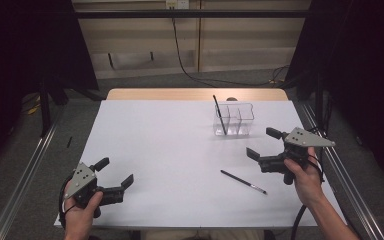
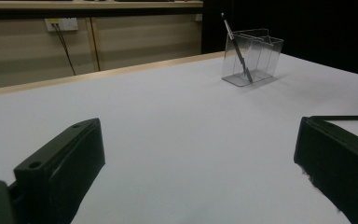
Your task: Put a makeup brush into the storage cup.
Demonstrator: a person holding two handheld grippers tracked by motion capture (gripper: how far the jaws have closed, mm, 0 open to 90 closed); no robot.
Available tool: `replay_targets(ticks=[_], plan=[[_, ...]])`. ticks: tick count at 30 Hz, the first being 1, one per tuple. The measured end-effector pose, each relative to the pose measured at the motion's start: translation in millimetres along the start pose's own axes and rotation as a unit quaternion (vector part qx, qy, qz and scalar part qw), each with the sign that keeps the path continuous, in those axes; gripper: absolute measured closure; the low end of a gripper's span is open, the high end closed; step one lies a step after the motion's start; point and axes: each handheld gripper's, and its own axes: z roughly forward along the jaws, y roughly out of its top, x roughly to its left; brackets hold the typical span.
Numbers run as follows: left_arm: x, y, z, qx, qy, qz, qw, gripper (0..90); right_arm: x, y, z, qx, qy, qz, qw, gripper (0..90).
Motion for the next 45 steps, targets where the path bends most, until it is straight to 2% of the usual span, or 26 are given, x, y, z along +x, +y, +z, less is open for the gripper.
replay_targets(ticks=[2,4,5,9,11,12,15,17,21,25,27,29,30,32,36,38,40,41,43,44,45], plan=[[0.4,-0.1,-0.1,0.001,0.001,-0.001,1.0000,1.8,-1.6,-0.2,-0.9,0.009,-0.007,-0.004,0.9999,3.0],[0.2,-0.2,0.4,0.001,0.001,-0.002,1.0000,1.8,-2.4,0.5,-2.4,0.000,-0.012,-0.006,0.9999,3.4],[0.1,-0.2,0.6,0.001,0.001,-0.001,1.0000,1.8,-2.9,0.9,-2.8,0.001,-0.005,-0.003,1.0000,2.8],[-0.2,-0.4,1.0,0.003,0.000,-0.001,1.0000,1.8,-2.5,1.0,-2.0,0.022,0.013,-0.017,0.9995,4.8],[0.0,-0.4,0.8,0.002,0.000,-0.001,1.0000,1.8,-0.1,0.7,0.3,0.029,0.002,-0.022,0.9994,9.3],[0.1,-0.3,0.8,0.002,0.000,-0.002,1.0000,1.8,0.1,0.7,1.8,0.037,0.012,-0.013,0.9992,5.8],[0.5,-0.4,0.9,0.004,0.003,-0.002,1.0000,1.8,1.1,0.4,5.7,0.058,0.031,-0.016,0.9977,4.8],[0.6,-0.7,1.6,0.004,0.002,-0.002,1.0000,1.8,-0.2,0.7,9.3,0.089,0.034,-0.004,0.9955,5.2],[0.5,-0.7,1.6,0.005,0.002,-0.001,1.0000,1.8,-5.2,2.5,15.4,0.130,0.034,0.009,0.9909,5.1],[1.0,-0.6,1.3,0.005,0.002,-0.001,1.0000,1.8,-12.8,4.4,17.5,0.178,0.053,0.030,0.9821,5.3],[1.2,-0.8,1.9,0.007,0.002,0.002,1.0000,1.8,-14.4,3.8,17.8,0.193,0.056,0.028,0.9791,7.9],[1.0,-0.7,2.0,0.007,0.001,0.002,1.0000,1.8,-15.3,2.8,18.9,0.218,0.068,0.022,0.9734,9.3],[0.9,-0.8,2.1,0.007,0.001,0.002,1.0000,1.8,-15.3,2.4,20.1,0.235,0.075,0.016,0.9690,9.5],[1.0,-1.1,2.2,0.008,0.001,0.002,1.0000,1.8,-12.9,0.3,23.5,0.273,0.076,-0.006,0.9591,10.6],[0.9,-1.2,2.1,0.013,0.000,0.003,0.9999,1.8,-8.1,-7.0,32.5,0.349,0.096,-0.032,0.9317,9.6],[1.0,-1.1,2.0,0.015,0.000,0.005,0.9999,1.8,-6.9,-10.6,35.5,0.372,0.105,-0.039,0.9213,10.9],[1.2,-1.3,2.3,0.017,0.000,0.006,0.9998,1.8,-7.0,-12.4,36.2,0.383,0.123,-0.041,0.9145,11.5],[1.2,-1.4,2.5,0.018,0.000,0.007,0.9998,1.8,-6.7,-13.0,36.5,0.384,0.130,-0.046,0.9130,11.4],[1.3,-1.3,2.5,0.020,-0.001,0.008,0.9998,1.8,-6.0,-13.4,37.6,0.396,0.138,-0.046,0.9065,12.4],[1.2,-1.2,2.5,0.020,0.000,0.009,0.9998,1.8,-5.5,-13.7,38.0,0.400,0.138,-0.046,0.9050,12.5],[1.1,-1.2,2.5,0.020,0.000,0.009,0.9997,1.8,-5.6,-14.5,38.7,0.406,0.139,-0.050,0.9019,12.2]])
